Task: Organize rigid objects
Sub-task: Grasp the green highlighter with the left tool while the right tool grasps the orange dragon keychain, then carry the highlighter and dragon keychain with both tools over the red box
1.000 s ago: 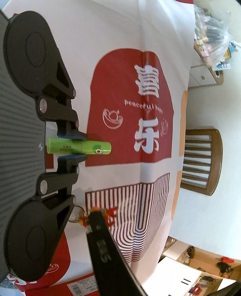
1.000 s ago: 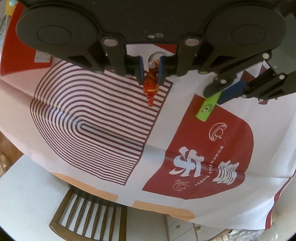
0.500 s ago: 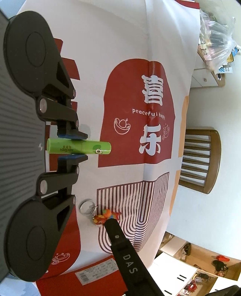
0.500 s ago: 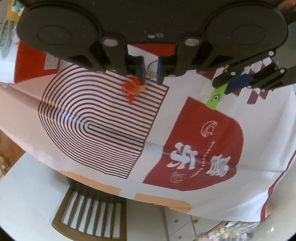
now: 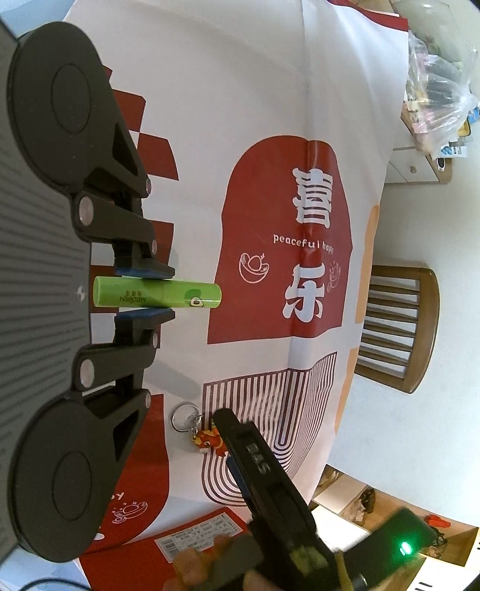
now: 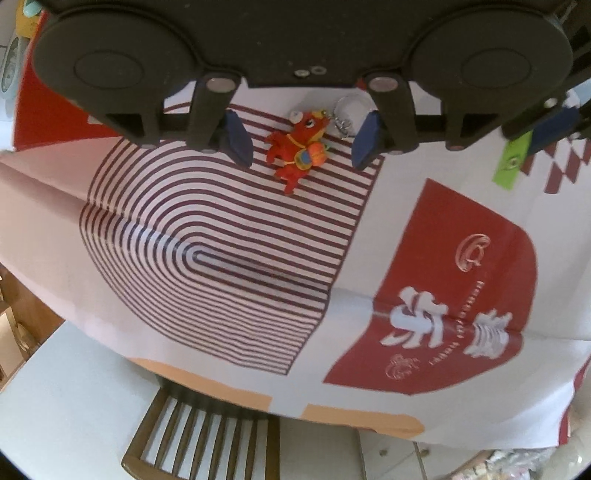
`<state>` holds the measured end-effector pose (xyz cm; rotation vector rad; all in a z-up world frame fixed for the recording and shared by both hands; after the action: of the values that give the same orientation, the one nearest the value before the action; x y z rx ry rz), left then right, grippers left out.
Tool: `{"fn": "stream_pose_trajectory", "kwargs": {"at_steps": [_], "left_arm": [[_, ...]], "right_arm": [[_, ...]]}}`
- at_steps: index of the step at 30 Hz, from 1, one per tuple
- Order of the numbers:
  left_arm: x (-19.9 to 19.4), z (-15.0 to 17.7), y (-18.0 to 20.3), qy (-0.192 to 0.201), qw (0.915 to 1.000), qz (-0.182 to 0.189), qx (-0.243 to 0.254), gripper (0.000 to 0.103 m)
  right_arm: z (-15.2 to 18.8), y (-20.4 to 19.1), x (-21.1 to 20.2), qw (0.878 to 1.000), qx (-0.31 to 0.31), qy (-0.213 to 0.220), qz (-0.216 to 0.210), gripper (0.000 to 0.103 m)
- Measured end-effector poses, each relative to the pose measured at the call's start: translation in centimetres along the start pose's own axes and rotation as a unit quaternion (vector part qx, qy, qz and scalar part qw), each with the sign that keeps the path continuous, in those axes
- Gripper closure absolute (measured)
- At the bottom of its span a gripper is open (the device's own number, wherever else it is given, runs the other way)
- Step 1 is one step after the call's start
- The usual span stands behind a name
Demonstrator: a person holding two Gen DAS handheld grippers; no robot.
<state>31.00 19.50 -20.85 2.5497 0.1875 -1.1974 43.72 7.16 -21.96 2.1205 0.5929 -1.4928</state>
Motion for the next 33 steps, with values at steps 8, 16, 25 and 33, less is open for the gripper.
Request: {"fn": "stream_pose_trajectory", "kwargs": {"at_steps": [8,16,25,33], "left_arm": [[-0.2,0.1,-0.5,0.000,1.0000,-0.003,-0.008,0.087],[-0.4,0.3,-0.6,0.000,0.9999,-0.002,-0.011,0.087],[-1.4,0.2,-0.2,0.004,1.0000,0.002,-0.003,0.087],[-2.8,0.7,0.7,0.000,0.9999,0.009,0.012,0.087]], "right_arm": [[-0.1,-1.0,1.2,1.000,-0.019,-0.006,0.024,0.045],[0.4,-0.9,0.6,0.999,-0.024,-0.004,0.022,0.067],[3.3,-2.4,-1.4,0.999,-0.050,-0.015,-0.015,0.067],[8.4,-4.3,-5.7,0.994,-0.084,-0.023,-0.062,0.068]]}}
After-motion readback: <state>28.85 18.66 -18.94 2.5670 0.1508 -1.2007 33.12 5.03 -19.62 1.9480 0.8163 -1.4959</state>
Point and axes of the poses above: each gripper's, at about its wrist camera, not at the fingertips, and x roughly the way its jaws point, y to its right, z to its underside, the point moved 8 cm from there along x, roughly the way its jaws point, and after that the axes turned 7 degrees about z, right-handed, at the moved point
